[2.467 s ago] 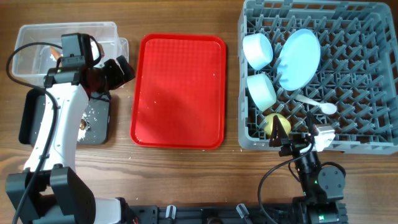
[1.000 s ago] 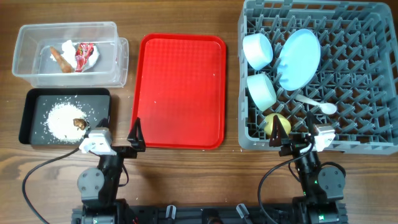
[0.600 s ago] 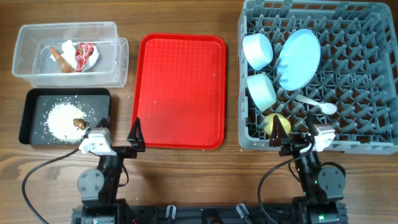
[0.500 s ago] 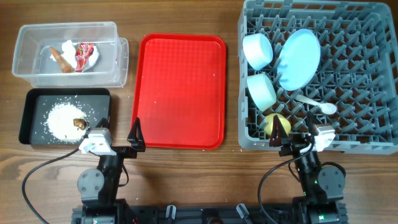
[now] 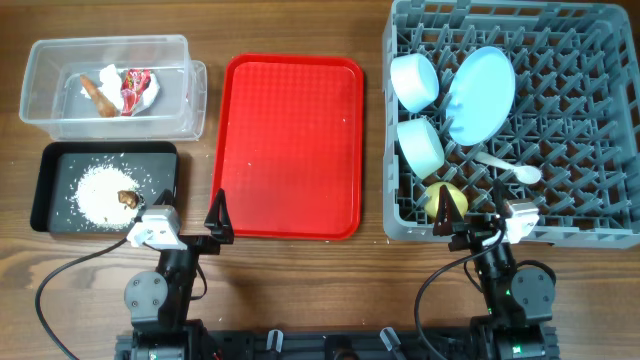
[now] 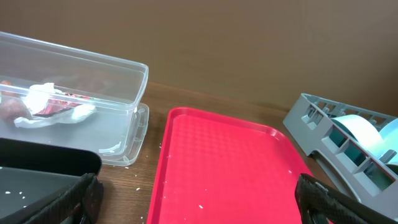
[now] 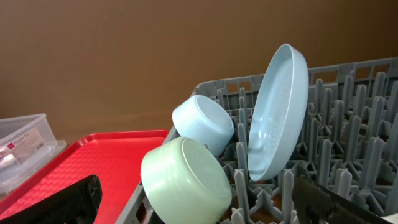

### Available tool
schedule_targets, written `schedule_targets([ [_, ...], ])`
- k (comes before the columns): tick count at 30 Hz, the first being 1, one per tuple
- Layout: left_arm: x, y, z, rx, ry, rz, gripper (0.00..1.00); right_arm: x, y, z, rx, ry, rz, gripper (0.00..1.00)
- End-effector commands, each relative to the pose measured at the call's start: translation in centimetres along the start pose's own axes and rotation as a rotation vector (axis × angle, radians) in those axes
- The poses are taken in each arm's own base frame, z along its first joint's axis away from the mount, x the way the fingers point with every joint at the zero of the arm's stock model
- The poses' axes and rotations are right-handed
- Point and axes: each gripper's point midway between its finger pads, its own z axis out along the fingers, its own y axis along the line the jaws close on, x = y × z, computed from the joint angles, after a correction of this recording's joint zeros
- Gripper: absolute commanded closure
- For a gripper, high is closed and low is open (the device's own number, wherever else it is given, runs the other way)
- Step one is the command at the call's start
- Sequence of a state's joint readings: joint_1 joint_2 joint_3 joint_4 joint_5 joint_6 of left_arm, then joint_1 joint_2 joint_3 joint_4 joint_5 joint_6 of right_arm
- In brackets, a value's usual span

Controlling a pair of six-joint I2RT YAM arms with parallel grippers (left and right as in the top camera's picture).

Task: Sort waste into correct bins and load items into the dishwasher rack

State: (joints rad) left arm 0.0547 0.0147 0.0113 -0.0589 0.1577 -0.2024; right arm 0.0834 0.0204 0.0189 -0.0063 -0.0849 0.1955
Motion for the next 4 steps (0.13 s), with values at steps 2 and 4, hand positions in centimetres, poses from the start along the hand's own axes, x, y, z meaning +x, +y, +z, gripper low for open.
schedule_targets([
  [2, 0.06, -0.04, -0.04, 0.008, -0.003, 0.012, 0.0, 0.23, -0.35, 0.02, 0.015, -0.001, -0.011, 0.0],
  [4, 0.06, -0.04, -0.04, 0.008, -0.003, 0.012, 0.0, 0.22, -0.34, 0.01, 0.015, -0.002, -0.012, 0.0],
])
